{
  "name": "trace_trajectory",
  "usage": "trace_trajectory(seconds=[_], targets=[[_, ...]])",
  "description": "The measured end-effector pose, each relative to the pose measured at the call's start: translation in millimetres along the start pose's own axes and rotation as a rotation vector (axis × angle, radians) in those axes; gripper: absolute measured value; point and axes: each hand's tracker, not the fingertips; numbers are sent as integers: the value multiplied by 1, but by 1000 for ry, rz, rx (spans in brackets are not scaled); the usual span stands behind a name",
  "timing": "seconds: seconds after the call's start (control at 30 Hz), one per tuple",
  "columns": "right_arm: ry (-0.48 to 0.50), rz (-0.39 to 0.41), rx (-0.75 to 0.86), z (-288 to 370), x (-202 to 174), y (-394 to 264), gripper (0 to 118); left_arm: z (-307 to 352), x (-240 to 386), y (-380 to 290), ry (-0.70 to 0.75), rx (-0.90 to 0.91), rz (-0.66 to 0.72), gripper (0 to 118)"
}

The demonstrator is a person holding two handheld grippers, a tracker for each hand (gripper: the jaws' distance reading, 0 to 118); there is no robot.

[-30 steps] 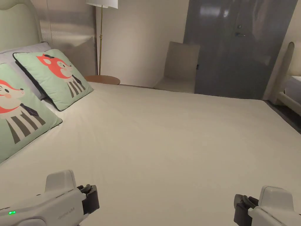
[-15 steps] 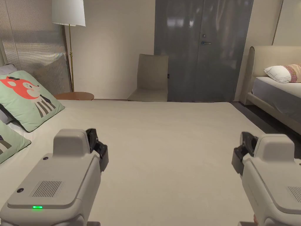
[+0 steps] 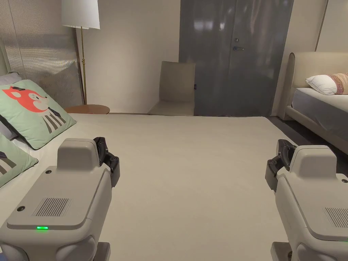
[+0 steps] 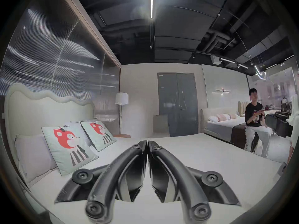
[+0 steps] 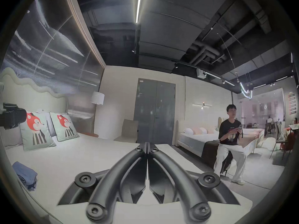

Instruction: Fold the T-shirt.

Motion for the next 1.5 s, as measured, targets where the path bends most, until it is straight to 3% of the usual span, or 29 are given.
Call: trace_trajectory(seconds=[0.7,0.77,0.8,0.83,0.9,0.93,1.0,1.03,1.5], targets=[[17,10,-30,1,-2,-3,1,4,0,1,8,9,2,1],[18,9,-31,1,-2,-3,1,4,0,0,0,0,2,28],[17,6,-31,1,-1,-3,5,3,0,0,-1,-2,4,44],[19,0,-31,1,-1,-3,26,4,0,0,0,-1,4,63],[27,-14,-45,-2,1,-3,89,4,0,-1,0,5,3,84],[25,-16,-44,-1,0,-3,115,5,0,-1,0,7,3,95],[23,-12,-34,1,0,-3,118,5,0,0,-4,12,1,109],[27,-9,-33,0,0,-3,118,6,1,0,-10,17,6,110],[32,-22,-33,1,1,-3,118,8,-1,1,14,31,10,111]])
